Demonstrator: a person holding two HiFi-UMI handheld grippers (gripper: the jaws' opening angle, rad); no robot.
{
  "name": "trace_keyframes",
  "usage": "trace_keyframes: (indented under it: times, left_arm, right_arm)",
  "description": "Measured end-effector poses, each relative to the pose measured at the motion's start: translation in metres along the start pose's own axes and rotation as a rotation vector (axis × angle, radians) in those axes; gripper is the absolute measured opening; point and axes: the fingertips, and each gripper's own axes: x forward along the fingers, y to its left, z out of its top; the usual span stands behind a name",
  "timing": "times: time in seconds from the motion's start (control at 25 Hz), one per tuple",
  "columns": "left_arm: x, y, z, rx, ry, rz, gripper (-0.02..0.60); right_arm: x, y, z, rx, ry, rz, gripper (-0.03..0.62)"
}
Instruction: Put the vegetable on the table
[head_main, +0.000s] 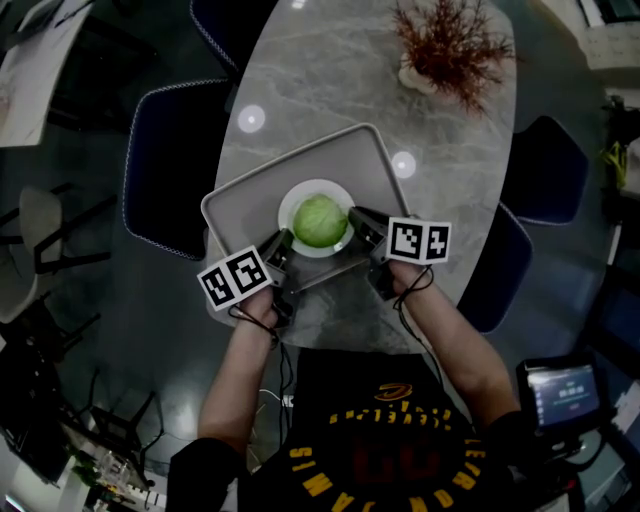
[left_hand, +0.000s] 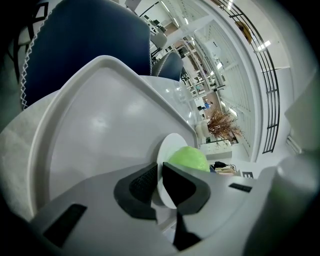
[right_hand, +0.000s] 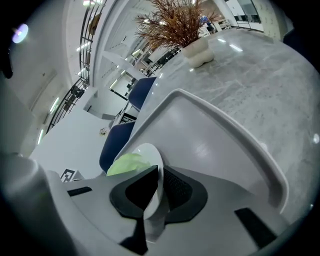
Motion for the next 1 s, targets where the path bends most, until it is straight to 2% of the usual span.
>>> trace_keyframes:
  times: [0.52, 0.8, 1.0]
  left_arm:
    - [-0.005, -0.008, 0.000, 0.030, 0.012, -0.006, 0.034]
    - [-0.026, -0.044, -0.091, 0.078, -0.007, -0.014, 0.034]
    - [-0.030, -0.045, -0.098, 0.072, -0.010, -0.013, 0.034]
  right_arm:
    - [-0.007, 0.003, 0.000, 0.018, -0.011, 0.018, 0.041]
    - [-0.094, -0.018, -0.050, 0.021, -0.064, 0.046, 0.041]
    - [-0.098, -0.018, -0.054, 0.026, -0.060, 0.058, 0.040]
